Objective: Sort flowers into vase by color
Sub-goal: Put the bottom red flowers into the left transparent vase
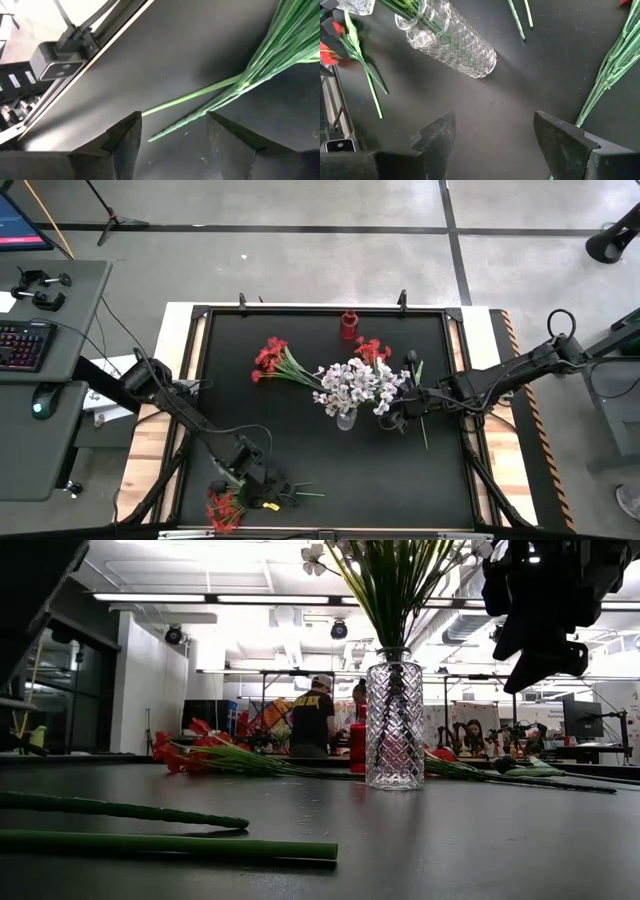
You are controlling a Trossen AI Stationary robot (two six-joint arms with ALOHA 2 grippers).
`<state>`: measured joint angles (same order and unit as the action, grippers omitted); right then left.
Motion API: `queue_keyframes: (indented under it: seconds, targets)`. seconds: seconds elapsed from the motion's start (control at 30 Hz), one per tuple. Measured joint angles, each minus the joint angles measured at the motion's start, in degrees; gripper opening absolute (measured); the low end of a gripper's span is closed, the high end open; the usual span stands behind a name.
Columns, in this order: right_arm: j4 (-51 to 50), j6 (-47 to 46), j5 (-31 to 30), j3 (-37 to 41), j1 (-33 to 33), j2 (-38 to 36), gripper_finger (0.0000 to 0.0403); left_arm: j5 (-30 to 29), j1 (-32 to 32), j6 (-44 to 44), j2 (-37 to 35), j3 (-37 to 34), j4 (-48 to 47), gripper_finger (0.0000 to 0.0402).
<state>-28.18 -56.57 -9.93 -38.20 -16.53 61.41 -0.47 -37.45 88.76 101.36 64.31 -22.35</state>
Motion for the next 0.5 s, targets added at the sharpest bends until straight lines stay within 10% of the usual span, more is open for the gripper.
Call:
queue_keyframes:
  seconds: [0.5]
  targets:
    - [0.61,-1.7,-2.64,0.0,-3.56,0.0,0.0256,1.87,1.92,7.39,1.07,-3.47,1.25,0.0209]
